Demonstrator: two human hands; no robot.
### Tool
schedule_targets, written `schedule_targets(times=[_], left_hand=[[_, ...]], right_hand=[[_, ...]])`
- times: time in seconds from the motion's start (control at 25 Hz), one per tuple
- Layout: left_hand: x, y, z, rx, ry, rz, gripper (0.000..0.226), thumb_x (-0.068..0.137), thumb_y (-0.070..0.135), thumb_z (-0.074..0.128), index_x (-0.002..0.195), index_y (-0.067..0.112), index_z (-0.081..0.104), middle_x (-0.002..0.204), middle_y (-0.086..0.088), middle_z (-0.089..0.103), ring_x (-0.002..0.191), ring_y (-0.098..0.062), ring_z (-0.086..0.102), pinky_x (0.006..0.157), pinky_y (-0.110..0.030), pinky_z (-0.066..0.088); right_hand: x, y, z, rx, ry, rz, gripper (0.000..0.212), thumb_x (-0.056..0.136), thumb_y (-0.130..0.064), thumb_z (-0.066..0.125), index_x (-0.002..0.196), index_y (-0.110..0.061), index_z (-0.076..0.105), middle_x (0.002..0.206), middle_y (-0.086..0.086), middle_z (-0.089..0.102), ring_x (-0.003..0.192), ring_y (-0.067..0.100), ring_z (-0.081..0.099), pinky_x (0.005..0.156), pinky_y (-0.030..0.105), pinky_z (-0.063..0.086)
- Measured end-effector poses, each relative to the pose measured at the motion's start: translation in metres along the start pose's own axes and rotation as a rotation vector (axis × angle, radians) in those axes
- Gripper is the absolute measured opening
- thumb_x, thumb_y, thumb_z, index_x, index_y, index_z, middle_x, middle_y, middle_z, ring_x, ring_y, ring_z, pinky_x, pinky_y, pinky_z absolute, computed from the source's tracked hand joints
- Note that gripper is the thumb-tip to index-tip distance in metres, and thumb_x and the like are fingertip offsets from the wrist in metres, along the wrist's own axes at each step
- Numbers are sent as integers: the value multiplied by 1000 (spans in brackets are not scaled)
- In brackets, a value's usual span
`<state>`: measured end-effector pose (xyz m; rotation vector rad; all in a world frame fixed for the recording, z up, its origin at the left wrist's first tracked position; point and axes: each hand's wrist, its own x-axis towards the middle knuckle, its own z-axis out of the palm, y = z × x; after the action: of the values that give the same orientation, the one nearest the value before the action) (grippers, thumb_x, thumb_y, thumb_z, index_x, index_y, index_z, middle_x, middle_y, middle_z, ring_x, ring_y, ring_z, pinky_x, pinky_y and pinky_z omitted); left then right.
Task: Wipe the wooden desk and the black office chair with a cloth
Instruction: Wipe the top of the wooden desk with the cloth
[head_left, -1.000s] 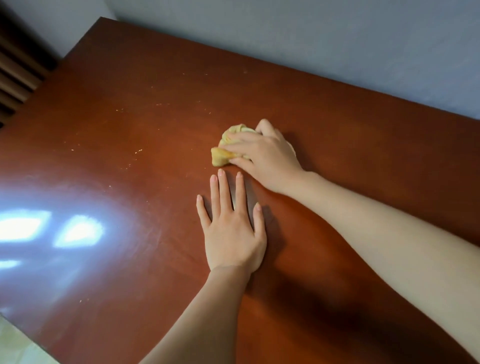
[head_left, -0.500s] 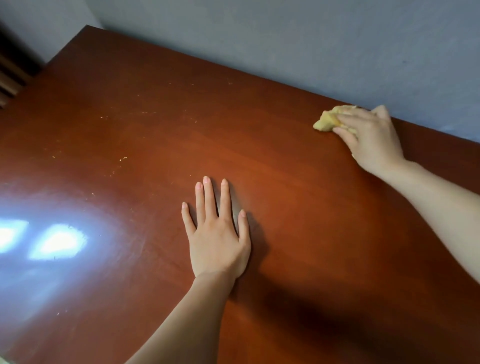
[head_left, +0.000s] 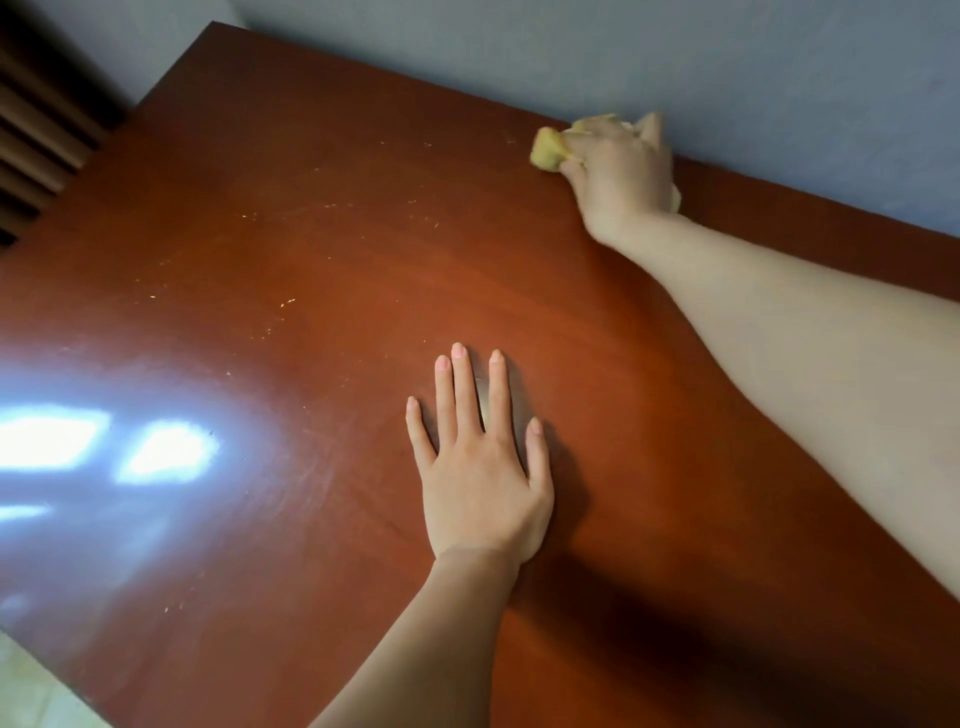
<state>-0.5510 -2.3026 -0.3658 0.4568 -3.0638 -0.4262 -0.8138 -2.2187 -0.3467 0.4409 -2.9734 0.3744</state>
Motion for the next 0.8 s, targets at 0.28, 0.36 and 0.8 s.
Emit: schedule_targets(times=[0.28, 0.36, 0.8], left_hand=[[3, -3, 0, -12, 17, -9, 63, 94, 49, 10, 152, 29, 1, 161, 1, -7, 145, -12, -17, 117, -40, -13], [3, -4, 0, -9, 17, -2, 63, 94, 48, 12, 153, 28, 5, 161, 0, -4, 146, -11, -15, 117, -40, -12], [2, -7, 2, 4, 10, 2, 65, 92, 50, 12, 153, 28, 9, 161, 1, -2, 146, -10, -12, 117, -39, -10]], right_hand=[[-86, -44, 1, 103, -75, -427, 34, 96, -36, 46, 130, -37, 54, 140, -12, 47, 106, 27, 40, 85, 36, 33], [-117, -29, -6, 111, -75, -460, 33, 94, -33, 52, 127, -35, 57, 135, -9, 53, 100, 28, 44, 79, 36, 37], [-188, 123, -51, 129, 65, -169, 33, 84, -14, 67, 117, -10, 66, 123, 9, 63, 87, 36, 47, 85, 36, 45]])
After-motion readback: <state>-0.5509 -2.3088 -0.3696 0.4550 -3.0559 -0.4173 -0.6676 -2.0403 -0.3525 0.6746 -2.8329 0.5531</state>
